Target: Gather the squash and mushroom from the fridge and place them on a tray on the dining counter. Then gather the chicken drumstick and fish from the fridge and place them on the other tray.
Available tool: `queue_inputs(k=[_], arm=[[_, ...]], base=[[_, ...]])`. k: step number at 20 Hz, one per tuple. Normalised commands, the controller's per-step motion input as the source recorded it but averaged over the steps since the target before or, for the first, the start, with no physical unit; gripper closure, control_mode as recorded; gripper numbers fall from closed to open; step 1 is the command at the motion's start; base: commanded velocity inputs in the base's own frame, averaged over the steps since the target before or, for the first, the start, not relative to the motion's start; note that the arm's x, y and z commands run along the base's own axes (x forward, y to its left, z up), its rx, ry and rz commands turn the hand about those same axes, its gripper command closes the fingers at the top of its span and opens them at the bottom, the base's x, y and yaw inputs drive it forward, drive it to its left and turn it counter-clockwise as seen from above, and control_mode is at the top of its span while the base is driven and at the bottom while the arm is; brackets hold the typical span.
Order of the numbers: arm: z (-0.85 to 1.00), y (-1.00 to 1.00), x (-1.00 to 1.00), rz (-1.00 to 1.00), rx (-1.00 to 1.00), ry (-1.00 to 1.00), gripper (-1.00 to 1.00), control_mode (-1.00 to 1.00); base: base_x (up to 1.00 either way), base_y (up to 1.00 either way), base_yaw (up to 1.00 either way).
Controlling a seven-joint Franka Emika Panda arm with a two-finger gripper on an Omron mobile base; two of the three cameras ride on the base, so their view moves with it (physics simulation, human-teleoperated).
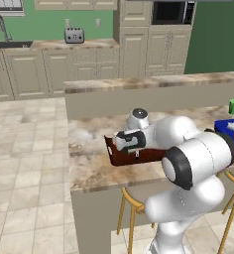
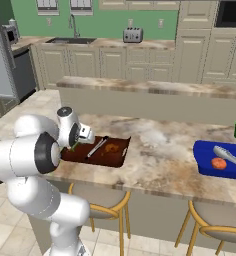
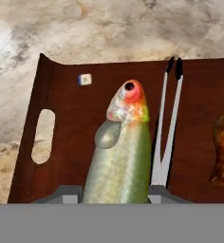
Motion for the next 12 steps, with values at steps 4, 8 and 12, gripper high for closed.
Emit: queue_inputs(k=[4, 8, 12], arm=[[-0.37, 0.15, 0.25, 0.0, 0.0, 0.01, 1.0, -1.0], [-0.37, 0.03, 0.06, 0.0, 0.0, 0.0, 1.0, -1.0], [-0.24, 0.0, 0.01, 0.0, 0.0, 0.0, 1.0, -1.0]], base=[[0.0, 0.0, 0.0], [0.0, 0.0, 0.0], [0.0, 0.0, 0.0]])
